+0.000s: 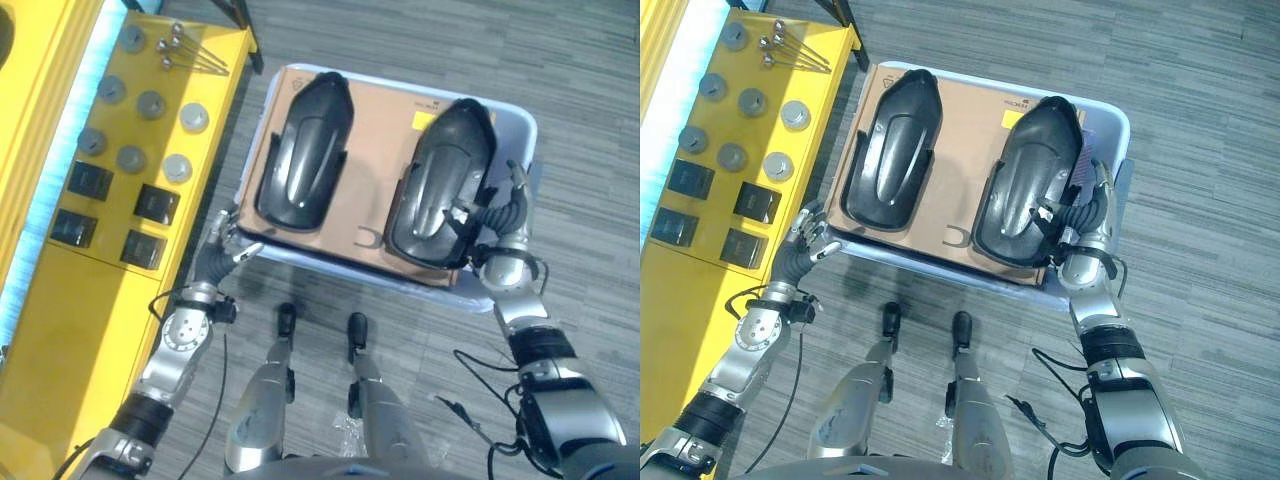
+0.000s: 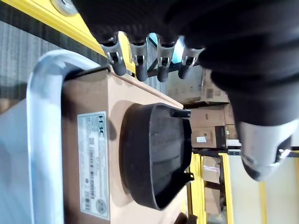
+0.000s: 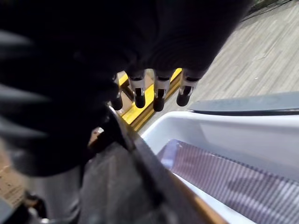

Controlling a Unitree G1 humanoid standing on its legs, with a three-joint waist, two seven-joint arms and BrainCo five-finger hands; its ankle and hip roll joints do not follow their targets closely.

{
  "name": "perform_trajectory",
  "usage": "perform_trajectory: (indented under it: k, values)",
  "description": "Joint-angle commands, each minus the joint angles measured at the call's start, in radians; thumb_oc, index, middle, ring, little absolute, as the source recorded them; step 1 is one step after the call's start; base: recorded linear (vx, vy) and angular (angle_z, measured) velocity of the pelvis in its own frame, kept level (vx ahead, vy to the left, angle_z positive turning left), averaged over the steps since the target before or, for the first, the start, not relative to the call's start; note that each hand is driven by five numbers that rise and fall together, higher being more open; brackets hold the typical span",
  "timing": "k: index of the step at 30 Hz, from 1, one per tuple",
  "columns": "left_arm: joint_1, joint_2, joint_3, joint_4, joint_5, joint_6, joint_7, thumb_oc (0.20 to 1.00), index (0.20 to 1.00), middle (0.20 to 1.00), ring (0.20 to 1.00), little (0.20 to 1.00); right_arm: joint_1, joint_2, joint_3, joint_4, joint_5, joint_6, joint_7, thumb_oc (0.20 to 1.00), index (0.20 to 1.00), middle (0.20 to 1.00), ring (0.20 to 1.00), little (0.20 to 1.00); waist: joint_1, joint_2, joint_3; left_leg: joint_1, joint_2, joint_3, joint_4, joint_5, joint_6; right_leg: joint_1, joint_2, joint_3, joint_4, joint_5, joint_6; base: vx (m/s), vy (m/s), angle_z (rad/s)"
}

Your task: Move parts from the plastic box to the shelf.

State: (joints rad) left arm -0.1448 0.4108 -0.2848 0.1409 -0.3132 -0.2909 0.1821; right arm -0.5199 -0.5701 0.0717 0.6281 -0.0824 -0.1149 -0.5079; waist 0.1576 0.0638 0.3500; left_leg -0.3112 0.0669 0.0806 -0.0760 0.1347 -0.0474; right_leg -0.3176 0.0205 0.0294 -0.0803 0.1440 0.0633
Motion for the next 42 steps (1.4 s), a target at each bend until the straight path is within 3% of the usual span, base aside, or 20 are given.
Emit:
perform_trajectory:
  k: [1, 2, 9, 15, 20, 25, 32, 35, 38, 42]
  values:
    - [-0.038, 0.014, -0.002, -0.008, -0.020, -0.066, 0.024, 1.000, 1.000, 1.000, 1.000, 1.000, -0.026, -0.034, 0.050, 0.076, 0.044, 0.029, -0.022, 0.658, 0.658, 0.658, 0.658, 0.658, 0.003, -0.029, -0.034, 0.046, 0.001, 0.011, 0.094, -0.199, -0.053, -0.020, -0.050, -0.008, 0.134, -0.168, 0.168, 0.00, 0.000, 0.00]
    - [-0.043, 0.015, 0.000, -0.003, -0.019, -0.065, 0.028, 1.000, 1.000, 1.000, 1.000, 1.000, -0.054, -0.026, 0.067, 0.124, 0.060, 0.039, -0.011, 0.200, 0.200, 0.200, 0.200, 0.200, 0.005, -0.027, -0.029, 0.044, 0.000, 0.011, 0.094, -0.196, -0.053, -0.023, -0.050, -0.010, 0.135, -0.167, 0.168, 0.00, 0.000, 0.00]
    - [-0.050, 0.009, 0.017, 0.003, -0.023, -0.049, 0.022, 1.000, 1.000, 1.000, 1.000, 1.000, -0.042, 0.046, 0.103, 0.299, 0.138, 0.050, 0.057, 0.200, 0.200, 0.200, 0.200, 0.200, 0.003, -0.033, -0.024, 0.048, -0.004, 0.011, 0.101, -0.197, -0.051, -0.015, -0.051, -0.014, 0.145, -0.173, 0.167, 0.00, 0.000, 0.00]
    - [-0.027, 0.011, 0.055, -0.008, -0.004, -0.038, 0.004, 1.000, 1.000, 1.000, 1.000, 1.000, 0.150, 0.060, 0.022, 0.137, 0.171, 0.016, 0.094, 0.200, 0.200, 0.200, 0.200, 0.200, -0.015, -0.057, -0.042, 0.082, -0.006, 0.015, 0.135, -0.235, -0.040, 0.028, -0.058, -0.002, 0.155, -0.196, 0.166, 0.02, -0.006, 0.01]
    - [0.023, 0.023, 0.121, -0.017, 0.028, -0.028, -0.017, 1.000, 1.000, 1.000, 1.000, 1.000, 0.332, 0.030, -0.090, -0.034, 0.092, -0.015, 0.106, 0.200, 0.200, 0.200, 0.200, 0.200, -0.037, -0.093, -0.099, 0.158, -0.003, 0.020, 0.158, -0.279, -0.035, 0.105, -0.065, 0.000, 0.160, -0.227, 0.166, 0.08, -0.040, 0.01]
    - [0.057, 0.047, 0.178, -0.014, 0.067, -0.012, -0.035, 1.000, 1.000, 1.000, 1.000, 1.000, 0.430, -0.041, -0.196, -0.172, -0.070, -0.011, 0.085, 0.200, 0.200, 0.200, 0.200, 0.200, -0.044, -0.127, -0.183, 0.301, 0.002, 0.040, 0.145, -0.311, -0.033, 0.223, -0.070, 0.005, 0.172, -0.266, 0.169, 0.08, -0.015, -0.05]
    - [0.047, 0.058, 0.171, -0.024, 0.072, 0.007, -0.073, 1.000, 1.000, 1.000, 1.000, 1.000, 0.458, -0.125, -0.246, -0.331, -0.261, 0.007, 0.064, 0.200, 0.200, 0.200, 0.200, 0.200, -0.050, -0.136, -0.234, 0.386, 0.010, 0.066, 0.137, -0.327, -0.032, 0.284, -0.063, 0.021, 0.177, -0.281, 0.170, 0.04, -0.011, -0.15]
    - [-0.064, 0.116, 0.087, -0.049, 0.078, 0.018, -0.147, 1.000, 1.000, 1.000, 1.000, 1.000, 0.459, -0.279, -0.281, -0.482, -0.518, 0.031, 0.037, 0.200, 0.200, 0.200, 0.200, 0.200, -0.077, -0.129, -0.276, 0.449, 0.018, 0.093, 0.126, -0.336, -0.037, 0.326, -0.058, 0.026, 0.185, -0.298, 0.171, 0.04, -0.008, -0.14]
    - [-0.104, 0.124, 0.058, -0.041, 0.076, 0.019, -0.162, 1.000, 1.000, 1.000, 1.000, 1.000, 0.458, -0.311, -0.288, -0.510, -0.565, 0.036, 0.037, 0.200, 0.200, 0.200, 0.200, 0.200, -0.080, -0.125, -0.280, 0.466, 0.021, 0.098, 0.118, -0.337, -0.039, 0.336, -0.056, 0.026, 0.185, -0.302, 0.171, 0.02, 0.001, -0.13]
    - [-0.269, 0.137, -0.080, -0.003, 0.020, 0.032, -0.217, 1.000, 1.000, 1.000, 1.000, 1.000, 0.428, -0.424, -0.280, -0.579, -0.665, 0.045, 0.042, 0.200, 0.200, 0.200, 0.200, 0.200, -0.111, -0.115, -0.313, 0.515, 0.029, 0.117, 0.098, -0.339, -0.046, 0.364, -0.052, 0.029, 0.184, -0.306, 0.172, 0.04, 0.001, -0.07]
